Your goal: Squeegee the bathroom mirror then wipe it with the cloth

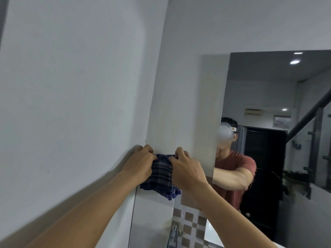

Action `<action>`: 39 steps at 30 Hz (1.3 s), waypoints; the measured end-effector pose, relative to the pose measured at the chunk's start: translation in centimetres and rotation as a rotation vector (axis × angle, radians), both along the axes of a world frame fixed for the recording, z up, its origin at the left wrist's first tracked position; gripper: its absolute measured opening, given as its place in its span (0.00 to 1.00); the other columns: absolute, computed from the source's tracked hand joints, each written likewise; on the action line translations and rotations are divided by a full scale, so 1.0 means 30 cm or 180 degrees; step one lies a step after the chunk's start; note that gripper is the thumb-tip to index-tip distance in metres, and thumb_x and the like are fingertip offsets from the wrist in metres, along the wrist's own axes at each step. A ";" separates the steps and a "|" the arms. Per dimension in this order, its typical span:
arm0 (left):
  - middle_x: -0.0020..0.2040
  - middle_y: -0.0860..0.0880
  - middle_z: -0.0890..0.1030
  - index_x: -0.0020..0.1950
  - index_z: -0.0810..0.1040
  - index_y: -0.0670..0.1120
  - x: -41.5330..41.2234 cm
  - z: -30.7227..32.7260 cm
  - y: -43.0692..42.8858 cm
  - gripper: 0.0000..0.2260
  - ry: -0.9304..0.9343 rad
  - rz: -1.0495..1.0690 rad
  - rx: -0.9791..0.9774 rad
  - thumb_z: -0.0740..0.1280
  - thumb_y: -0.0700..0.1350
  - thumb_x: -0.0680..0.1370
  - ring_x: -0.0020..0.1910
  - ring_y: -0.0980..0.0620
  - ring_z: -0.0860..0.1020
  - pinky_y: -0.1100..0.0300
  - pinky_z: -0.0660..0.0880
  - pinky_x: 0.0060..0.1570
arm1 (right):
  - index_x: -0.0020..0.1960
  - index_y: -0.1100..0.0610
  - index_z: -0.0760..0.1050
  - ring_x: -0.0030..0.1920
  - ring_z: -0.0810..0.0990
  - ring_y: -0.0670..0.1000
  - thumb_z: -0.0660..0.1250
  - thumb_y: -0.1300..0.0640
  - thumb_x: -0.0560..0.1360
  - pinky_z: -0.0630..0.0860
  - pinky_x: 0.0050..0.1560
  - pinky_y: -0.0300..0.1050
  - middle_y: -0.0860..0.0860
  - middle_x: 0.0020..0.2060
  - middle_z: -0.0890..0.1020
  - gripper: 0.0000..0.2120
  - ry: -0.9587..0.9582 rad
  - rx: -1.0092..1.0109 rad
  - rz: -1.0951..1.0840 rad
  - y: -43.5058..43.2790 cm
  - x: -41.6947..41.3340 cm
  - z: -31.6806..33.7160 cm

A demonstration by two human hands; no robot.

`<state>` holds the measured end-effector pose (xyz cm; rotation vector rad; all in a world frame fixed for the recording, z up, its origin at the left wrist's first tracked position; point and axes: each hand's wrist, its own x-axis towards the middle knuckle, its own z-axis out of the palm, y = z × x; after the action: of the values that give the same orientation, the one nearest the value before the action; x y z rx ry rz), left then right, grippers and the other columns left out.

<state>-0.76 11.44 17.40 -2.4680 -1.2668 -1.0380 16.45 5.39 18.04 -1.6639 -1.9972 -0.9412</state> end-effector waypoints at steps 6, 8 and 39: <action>0.50 0.45 0.81 0.50 0.81 0.48 0.008 0.000 -0.041 0.14 0.0362 0.0234 -0.0371 0.55 0.42 0.77 0.48 0.49 0.74 0.56 0.69 0.46 | 0.57 0.52 0.79 0.56 0.69 0.53 0.62 0.54 0.77 0.70 0.59 0.48 0.49 0.58 0.74 0.12 -0.0270 -0.0390 -0.0077 -0.020 -0.016 0.026; 0.53 0.45 0.82 0.53 0.80 0.48 0.005 0.008 -0.059 0.13 0.0337 0.0111 -0.0474 0.56 0.44 0.80 0.44 0.49 0.75 0.58 0.67 0.40 | 0.56 0.53 0.80 0.57 0.69 0.53 0.58 0.54 0.77 0.69 0.60 0.49 0.50 0.57 0.75 0.14 -0.0150 -0.0597 -0.0100 -0.034 -0.015 0.027; 0.58 0.55 0.83 0.71 0.71 0.57 0.010 -0.161 -0.018 0.21 -0.0940 -0.0606 -0.0196 0.67 0.41 0.80 0.57 0.52 0.77 0.53 0.77 0.58 | 0.76 0.40 0.64 0.59 0.77 0.52 0.64 0.48 0.80 0.75 0.56 0.49 0.48 0.60 0.79 0.25 0.1385 -0.0624 0.0571 -0.061 0.031 -0.111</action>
<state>-0.46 10.91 12.56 -2.5947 -1.1696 -1.4786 17.39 3.57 14.72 -1.5856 -1.9350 -0.2935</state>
